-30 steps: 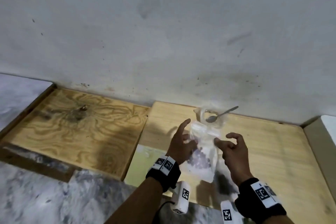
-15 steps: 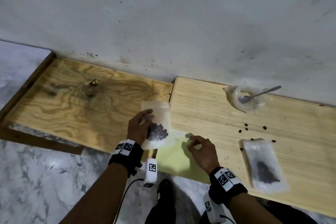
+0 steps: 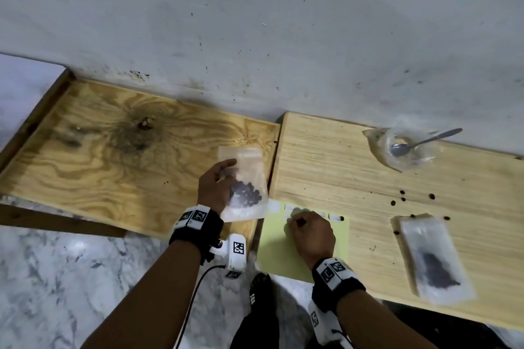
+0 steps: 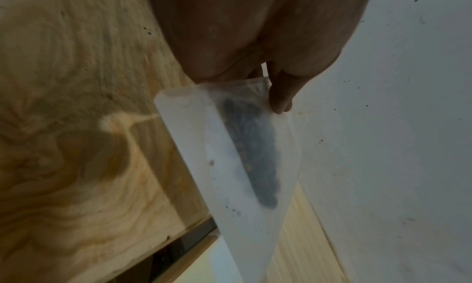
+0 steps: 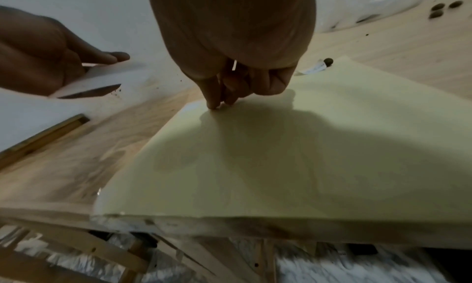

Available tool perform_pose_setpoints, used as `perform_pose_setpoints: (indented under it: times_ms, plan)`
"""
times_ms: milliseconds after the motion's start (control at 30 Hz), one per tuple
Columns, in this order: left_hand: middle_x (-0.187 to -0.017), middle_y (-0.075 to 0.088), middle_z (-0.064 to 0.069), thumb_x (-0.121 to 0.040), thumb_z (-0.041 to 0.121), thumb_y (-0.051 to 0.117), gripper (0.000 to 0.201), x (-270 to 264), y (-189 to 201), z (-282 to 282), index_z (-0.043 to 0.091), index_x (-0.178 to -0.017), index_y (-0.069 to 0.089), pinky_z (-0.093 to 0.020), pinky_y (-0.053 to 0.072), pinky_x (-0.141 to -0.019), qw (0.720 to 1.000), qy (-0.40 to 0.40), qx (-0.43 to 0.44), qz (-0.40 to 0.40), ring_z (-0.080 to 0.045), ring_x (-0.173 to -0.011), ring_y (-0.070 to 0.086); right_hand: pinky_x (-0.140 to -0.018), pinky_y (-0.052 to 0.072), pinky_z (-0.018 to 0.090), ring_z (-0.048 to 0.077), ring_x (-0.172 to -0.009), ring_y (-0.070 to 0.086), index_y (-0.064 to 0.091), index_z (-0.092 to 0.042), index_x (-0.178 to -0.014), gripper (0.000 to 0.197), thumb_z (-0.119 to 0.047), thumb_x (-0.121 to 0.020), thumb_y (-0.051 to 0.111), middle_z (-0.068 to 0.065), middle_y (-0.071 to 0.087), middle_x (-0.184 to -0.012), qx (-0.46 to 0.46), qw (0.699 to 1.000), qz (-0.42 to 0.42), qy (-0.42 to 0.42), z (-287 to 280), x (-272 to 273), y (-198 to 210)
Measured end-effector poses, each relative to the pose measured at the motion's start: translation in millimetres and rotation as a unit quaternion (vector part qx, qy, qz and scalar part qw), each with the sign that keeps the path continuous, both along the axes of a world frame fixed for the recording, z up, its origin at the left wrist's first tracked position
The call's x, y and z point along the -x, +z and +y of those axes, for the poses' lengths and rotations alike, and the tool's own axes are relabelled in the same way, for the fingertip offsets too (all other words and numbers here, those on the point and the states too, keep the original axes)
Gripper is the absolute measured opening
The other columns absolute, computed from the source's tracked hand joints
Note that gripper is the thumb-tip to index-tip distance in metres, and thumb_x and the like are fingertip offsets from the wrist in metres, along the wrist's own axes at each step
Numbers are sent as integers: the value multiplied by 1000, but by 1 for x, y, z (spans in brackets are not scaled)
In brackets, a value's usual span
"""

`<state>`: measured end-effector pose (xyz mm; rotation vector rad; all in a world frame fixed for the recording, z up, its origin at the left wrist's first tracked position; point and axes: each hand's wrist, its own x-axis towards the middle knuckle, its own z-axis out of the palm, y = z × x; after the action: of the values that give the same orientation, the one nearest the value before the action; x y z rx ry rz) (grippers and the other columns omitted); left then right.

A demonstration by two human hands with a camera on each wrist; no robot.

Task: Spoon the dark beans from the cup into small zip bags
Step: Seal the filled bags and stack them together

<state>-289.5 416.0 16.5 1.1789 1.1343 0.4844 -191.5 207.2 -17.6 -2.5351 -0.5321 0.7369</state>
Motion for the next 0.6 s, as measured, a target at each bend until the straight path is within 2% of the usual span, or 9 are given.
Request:
perform_pose_setpoints:
  times_ms: [67,200,267,333,367,400,467,533,600]
  plan:
    - [-82,61,-7,-86,-9,58,33,-1,-1,-2,14,-107,70,-20,38,-42,1000,-2,-4,8,-20,-59,46,-75,49,29,19,-98,66,71,-34,-86,9,-40,-87,66,-13,73,-103,-18,999,23,-15,-1,0,0]
    - [-67,56,-7,-88,1,64,20,-3,1,-8,12,-101,74,-17,35,-41,1000,4,-15,17,-11,-42,39,-70,47,28,8,-77,65,67,-32,-68,20,-27,-86,73,-13,72,-77,-123,986,85,-69,-1,-3,8]
    - [-59,52,-8,-89,-1,63,22,-6,6,-13,15,-99,75,-18,35,-39,999,-16,-31,29,-12,-37,37,-72,46,26,5,-72,63,70,-20,-69,18,-16,-87,74,-3,72,-75,-206,966,112,-114,3,-11,19]
    - [-60,56,-8,-90,-3,59,29,-11,12,-20,20,-100,74,-20,36,-39,997,-51,-41,36,-12,-35,39,-69,44,26,10,-71,57,68,-1,-75,20,-15,-88,74,18,67,-79,-259,953,116,-106,14,-19,38]
    - [-60,57,-4,-90,-5,58,33,-14,15,-23,21,-102,73,-21,37,-41,997,-65,-37,35,-12,-35,39,-68,44,26,11,-71,55,67,3,-78,22,-16,-88,74,24,66,-82,-280,948,115,-96,22,-23,47]
    - [-56,55,2,-89,-7,56,37,-17,18,-28,23,-102,73,-22,37,-42,996,-77,-31,26,-11,-36,39,-67,45,25,12,-71,55,68,3,-79,20,-15,-88,74,23,66,-82,-296,944,112,-88,30,-26,56]
    - [-48,48,10,-87,-11,55,44,-24,24,-36,28,-101,71,-22,36,-45,995,-97,-25,5,-10,-38,37,-69,49,19,7,-70,60,74,-6,-79,10,-12,-87,74,10,71,-77,-304,944,108,-77,45,-33,72]
    - [-48,49,10,-87,-12,53,47,-30,30,-42,29,-102,70,-20,35,-44,993,-116,-16,-10,-9,-37,38,-68,48,13,0,-67,62,75,-15,-76,9,-13,-86,74,-4,72,-74,-288,951,90,-72,55,-37,80]
    - [-58,57,4,-87,-11,52,46,-34,35,-47,28,-105,70,-20,36,-43,991,-128,-15,-23,-10,-40,41,-68,47,13,-3,-65,62,74,-20,-73,12,-16,-84,75,-8,72,-73,-270,958,63,-72,58,-40,82]
